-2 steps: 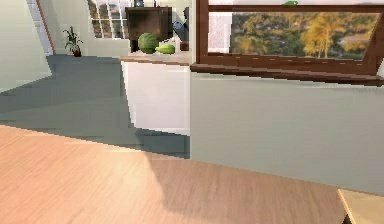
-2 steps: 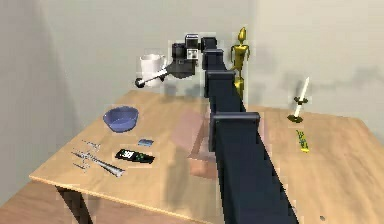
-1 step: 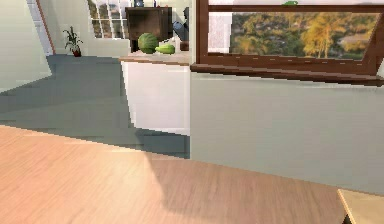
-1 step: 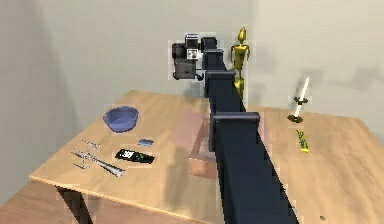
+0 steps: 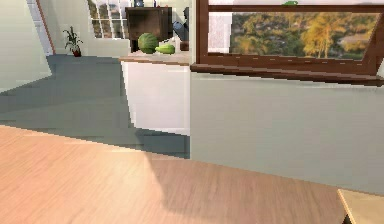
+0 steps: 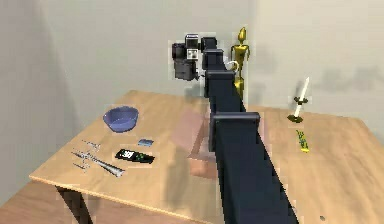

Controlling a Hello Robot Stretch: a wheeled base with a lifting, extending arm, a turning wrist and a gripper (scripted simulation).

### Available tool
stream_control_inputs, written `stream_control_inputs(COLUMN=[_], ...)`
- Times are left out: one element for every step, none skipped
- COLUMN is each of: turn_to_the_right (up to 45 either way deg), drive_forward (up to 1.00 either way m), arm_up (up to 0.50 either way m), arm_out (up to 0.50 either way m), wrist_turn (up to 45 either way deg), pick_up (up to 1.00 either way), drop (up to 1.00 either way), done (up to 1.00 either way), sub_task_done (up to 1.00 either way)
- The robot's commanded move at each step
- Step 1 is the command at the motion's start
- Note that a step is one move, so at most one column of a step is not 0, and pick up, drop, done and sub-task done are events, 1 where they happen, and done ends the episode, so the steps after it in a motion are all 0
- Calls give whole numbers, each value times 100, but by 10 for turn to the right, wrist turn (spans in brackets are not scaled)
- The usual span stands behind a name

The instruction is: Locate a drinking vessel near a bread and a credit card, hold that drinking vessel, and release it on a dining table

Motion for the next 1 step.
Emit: stream_control_inputs(turn_to_the_right=[0], drive_forward=[0], arm_up=[-14], arm_out=[0], wrist_turn=[0], pick_up=[0], drop=[0], done=[0], sub_task_done=[0])
